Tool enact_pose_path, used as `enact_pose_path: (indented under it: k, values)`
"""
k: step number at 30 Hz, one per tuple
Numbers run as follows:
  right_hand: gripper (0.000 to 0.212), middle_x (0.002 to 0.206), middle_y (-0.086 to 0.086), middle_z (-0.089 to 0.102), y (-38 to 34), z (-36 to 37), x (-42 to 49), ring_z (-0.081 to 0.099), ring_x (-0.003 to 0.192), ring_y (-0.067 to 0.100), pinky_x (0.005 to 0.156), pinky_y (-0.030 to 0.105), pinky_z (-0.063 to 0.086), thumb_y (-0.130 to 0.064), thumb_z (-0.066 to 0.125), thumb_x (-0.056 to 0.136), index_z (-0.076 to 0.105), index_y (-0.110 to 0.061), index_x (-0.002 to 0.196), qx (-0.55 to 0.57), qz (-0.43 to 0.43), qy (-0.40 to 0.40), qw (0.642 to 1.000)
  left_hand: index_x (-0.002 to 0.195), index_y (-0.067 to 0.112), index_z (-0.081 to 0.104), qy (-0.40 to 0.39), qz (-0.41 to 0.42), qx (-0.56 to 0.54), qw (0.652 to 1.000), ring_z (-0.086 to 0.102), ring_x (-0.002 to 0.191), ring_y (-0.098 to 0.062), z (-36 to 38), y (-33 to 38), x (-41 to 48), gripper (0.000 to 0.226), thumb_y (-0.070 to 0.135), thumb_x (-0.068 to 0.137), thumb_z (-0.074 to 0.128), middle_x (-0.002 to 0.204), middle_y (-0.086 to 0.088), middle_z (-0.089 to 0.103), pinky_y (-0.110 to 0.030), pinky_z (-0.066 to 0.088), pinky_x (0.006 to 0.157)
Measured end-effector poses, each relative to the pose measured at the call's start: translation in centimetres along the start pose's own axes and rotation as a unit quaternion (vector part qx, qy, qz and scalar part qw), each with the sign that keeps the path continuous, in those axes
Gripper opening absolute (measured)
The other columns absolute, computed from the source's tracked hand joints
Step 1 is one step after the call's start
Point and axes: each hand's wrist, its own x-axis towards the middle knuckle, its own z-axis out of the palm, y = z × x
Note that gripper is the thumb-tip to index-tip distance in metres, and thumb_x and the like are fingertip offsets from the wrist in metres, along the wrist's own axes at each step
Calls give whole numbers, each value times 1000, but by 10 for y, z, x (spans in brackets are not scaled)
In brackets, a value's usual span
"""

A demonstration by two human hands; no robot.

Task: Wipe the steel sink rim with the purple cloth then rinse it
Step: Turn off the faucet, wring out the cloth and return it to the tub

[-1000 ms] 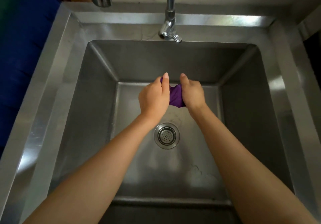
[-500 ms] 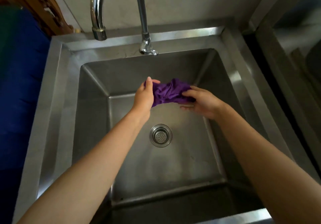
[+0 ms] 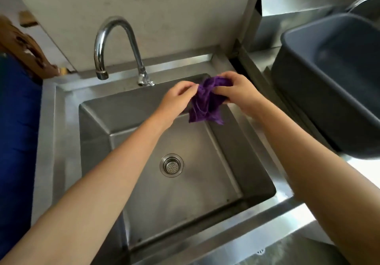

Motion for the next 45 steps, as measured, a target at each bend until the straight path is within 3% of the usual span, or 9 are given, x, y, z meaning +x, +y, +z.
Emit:
enact_pose_path:
  k: [3, 8, 19, 24, 30, 32, 36, 42, 45]
  values:
    - [23, 77, 3, 60, -56, -41, -46, 59, 65, 12, 53, 18, 52, -3, 63, 81, 58, -7, 103, -37, -21, 96, 994, 96, 29, 62, -112, 33, 13, 993, 60, 84, -2, 23, 64, -29, 22, 47, 90, 51, 92, 10, 66, -11, 45, 69]
    - [11, 86, 7, 66, -79, -65, -57, 63, 84, 21, 77, 29, 52, -6, 68, 80, 65, -13, 88, -49, 35, 3, 998, 83, 23, 62, -109, 81, 20, 990, 59, 64, 6, 23, 83, -18, 12, 15, 80, 70, 77, 9, 63, -10, 44, 64]
    - [38, 96, -1, 70, -130, -189, -112, 65, 94, 16, 89, 31, 53, 6, 53, 85, 67, -24, 102, 28, -101, -41, 994, 89, 25, 62, -229, 180, 60, 955, 65, 70, -2, 63, 206, -22, 9, 19, 83, 66, 79, 8, 67, -19, 51, 65]
    - [33, 77, -3, 70, -127, -242, -138, 66, 71, 12, 64, 24, 56, 9, 45, 85, 62, -17, 94, 203, -152, -22, 967, 99, 21, 64, -316, 192, 81, 925, 67, 83, -5, 102, 254, -27, 23, 14, 78, 67, 88, 7, 71, -17, 52, 75]
    - [15, 71, 5, 60, -122, -317, -157, 57, 57, 7, 57, 19, 50, -2, 70, 77, 64, 1, 90, -194, -117, 158, 961, 87, 16, 67, -194, 275, 281, 899, 55, 68, -10, 169, 290, -15, 8, 23, 85, 66, 75, 0, 63, -22, 43, 69]
    - [9, 73, 6, 59, -120, -333, -163, 60, 63, 15, 63, 27, 54, 0, 66, 79, 59, -2, 83, -137, -117, 186, 966, 91, 6, 67, -184, 290, 303, 889, 54, 69, -14, 195, 292, -12, 16, 22, 87, 64, 78, -7, 63, -27, 43, 69]
    - [16, 80, -1, 64, -94, -359, -168, 66, 62, 10, 55, 27, 55, -4, 47, 94, 55, -18, 91, 165, -123, 157, 966, 91, 13, 63, -269, 169, 23, 948, 63, 61, -5, 248, 297, -23, 10, 5, 89, 57, 78, -2, 64, -18, 51, 56]
    - [56, 85, 0, 74, -29, -358, -148, 71, 79, 13, 75, 28, 56, -50, 21, 98, 64, -15, 102, 236, -2, 61, 970, 110, 13, 55, -337, 33, -133, 932, 65, 62, -10, 310, 287, -19, 22, 4, 93, 46, 81, -3, 64, -25, 55, 54]
    - [48, 96, 6, 73, -6, -358, -140, 69, 85, 18, 81, 29, 56, -45, 38, 97, 61, -8, 117, 250, 11, 85, 964, 121, 11, 51, -332, -7, -136, 934, 62, 74, -16, 316, 270, -3, 32, 3, 92, 41, 91, -7, 63, -29, 58, 59]
